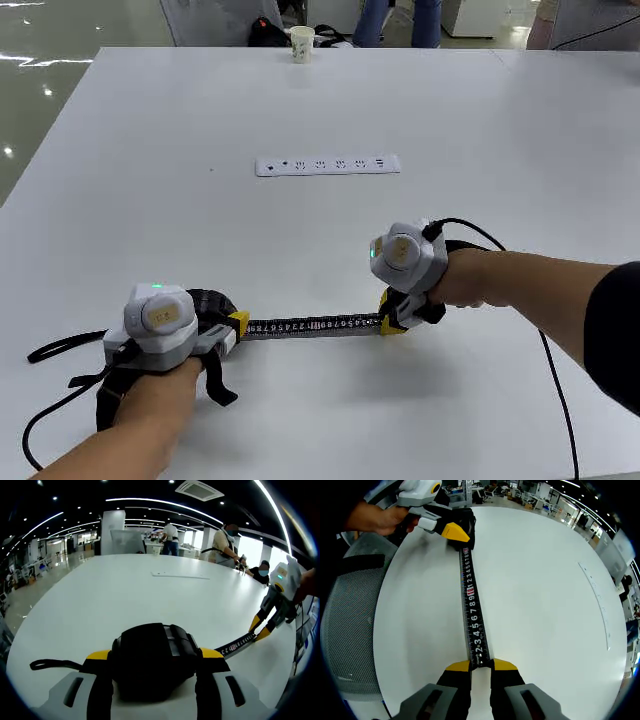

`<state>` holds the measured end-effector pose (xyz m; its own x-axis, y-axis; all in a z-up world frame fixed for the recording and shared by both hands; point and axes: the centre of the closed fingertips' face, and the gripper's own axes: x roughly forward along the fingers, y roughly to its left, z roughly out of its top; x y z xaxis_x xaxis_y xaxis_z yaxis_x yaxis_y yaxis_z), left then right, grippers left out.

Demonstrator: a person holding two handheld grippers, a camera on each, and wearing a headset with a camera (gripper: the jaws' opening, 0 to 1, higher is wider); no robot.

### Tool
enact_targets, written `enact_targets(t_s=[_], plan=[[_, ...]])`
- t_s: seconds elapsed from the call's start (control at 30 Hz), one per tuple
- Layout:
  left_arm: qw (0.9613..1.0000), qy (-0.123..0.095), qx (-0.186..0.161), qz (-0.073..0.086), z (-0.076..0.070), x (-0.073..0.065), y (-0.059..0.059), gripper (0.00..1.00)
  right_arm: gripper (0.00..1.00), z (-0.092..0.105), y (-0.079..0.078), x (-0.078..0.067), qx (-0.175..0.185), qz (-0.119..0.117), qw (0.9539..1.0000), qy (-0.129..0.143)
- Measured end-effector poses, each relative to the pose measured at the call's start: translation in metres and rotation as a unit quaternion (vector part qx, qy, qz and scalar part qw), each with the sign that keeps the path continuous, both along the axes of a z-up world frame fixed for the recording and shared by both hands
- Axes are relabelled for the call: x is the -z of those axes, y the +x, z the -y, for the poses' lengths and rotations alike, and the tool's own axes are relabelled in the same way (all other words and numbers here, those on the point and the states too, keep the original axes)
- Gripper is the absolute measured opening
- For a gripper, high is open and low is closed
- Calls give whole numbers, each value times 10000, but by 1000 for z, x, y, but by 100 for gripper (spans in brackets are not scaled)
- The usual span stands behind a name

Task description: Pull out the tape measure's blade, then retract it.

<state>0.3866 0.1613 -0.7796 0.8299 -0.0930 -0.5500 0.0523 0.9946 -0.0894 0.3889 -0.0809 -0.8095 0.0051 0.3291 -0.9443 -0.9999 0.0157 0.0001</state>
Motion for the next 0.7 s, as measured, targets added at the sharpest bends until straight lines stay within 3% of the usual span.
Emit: enact_targets(t_s=[0.33,0.7], plan=[[10000,1,-6,-7,1,0,-1,62,11,-4,0,0,-94,5,9999,-90],[10000,-2,1,-20,1,0,-2,62,11,-7,0,1,61,-15,9999,-88]])
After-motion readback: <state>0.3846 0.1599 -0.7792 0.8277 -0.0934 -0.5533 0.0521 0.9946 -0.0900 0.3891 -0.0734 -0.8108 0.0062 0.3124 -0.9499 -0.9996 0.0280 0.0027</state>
